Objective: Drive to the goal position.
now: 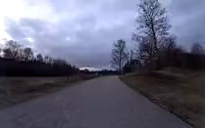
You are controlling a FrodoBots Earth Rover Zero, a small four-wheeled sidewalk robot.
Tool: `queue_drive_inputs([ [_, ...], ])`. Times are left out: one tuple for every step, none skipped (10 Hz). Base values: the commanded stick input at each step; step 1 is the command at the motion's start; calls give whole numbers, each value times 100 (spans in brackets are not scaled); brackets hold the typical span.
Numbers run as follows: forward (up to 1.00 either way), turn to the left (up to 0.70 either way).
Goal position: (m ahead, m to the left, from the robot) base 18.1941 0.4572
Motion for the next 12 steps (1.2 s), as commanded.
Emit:
queue_drive_inputs([
  [50,0],
  [50,0],
  [50,0],
  [50,0],
  [50,0],
  [50,0],
  [50,0],
  [50,0],
  [50,0],
  [50,0],
  [50,0],
  [50,0],
])
